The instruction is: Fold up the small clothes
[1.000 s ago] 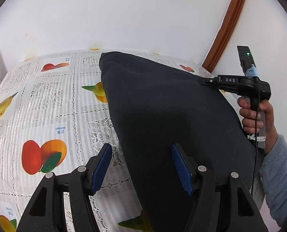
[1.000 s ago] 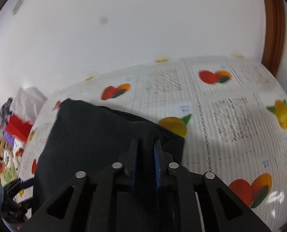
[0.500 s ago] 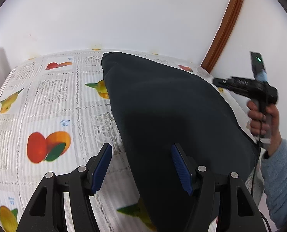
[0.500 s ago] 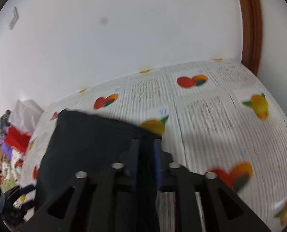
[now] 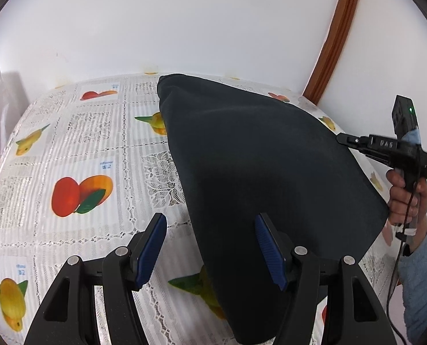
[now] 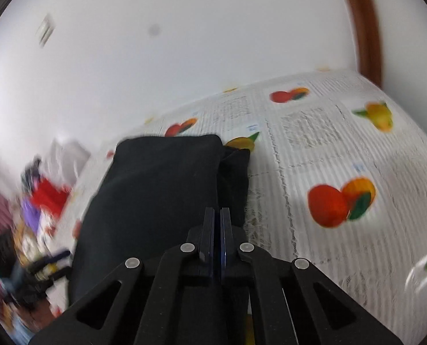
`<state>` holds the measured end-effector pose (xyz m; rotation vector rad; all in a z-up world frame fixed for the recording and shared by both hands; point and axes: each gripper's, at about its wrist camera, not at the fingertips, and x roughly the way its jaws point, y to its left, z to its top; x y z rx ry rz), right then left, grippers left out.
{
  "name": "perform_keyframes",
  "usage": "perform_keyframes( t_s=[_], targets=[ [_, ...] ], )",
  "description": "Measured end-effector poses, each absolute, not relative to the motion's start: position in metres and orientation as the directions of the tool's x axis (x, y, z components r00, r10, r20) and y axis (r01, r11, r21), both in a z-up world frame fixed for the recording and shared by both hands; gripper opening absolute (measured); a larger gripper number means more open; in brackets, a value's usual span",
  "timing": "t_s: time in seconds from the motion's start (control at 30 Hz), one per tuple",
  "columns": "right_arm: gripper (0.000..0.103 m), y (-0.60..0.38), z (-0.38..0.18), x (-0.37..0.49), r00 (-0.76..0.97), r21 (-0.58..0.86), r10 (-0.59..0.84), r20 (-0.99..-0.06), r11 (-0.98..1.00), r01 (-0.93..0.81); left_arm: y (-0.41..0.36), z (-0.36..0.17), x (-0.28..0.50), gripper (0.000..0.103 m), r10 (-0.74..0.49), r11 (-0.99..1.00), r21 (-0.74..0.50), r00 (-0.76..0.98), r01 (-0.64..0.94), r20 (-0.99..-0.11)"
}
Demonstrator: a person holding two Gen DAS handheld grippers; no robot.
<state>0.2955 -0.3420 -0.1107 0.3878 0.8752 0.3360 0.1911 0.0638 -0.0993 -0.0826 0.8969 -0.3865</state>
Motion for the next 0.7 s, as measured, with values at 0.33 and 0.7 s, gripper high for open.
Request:
perform_keyframes(
  t_s=[0.33,0.7],
  targets=[
    [0.043,-0.347,-0.095,0.244,0.617,0.375,0.359,-0.700,0.920,-0.110,0.067,-0.094,0.166,0.062,-0.371,0.924,-0.236,0.560,0.300,-0.741],
    [0.006,-0.347,-0.119,0.218,0.693,0.425,0.387,-0.609,0.896,-0.127,0.068,-0.094,0.155,0.062,-0.345,0.935,-0.222,0.569,0.275,-0.746]
  ],
)
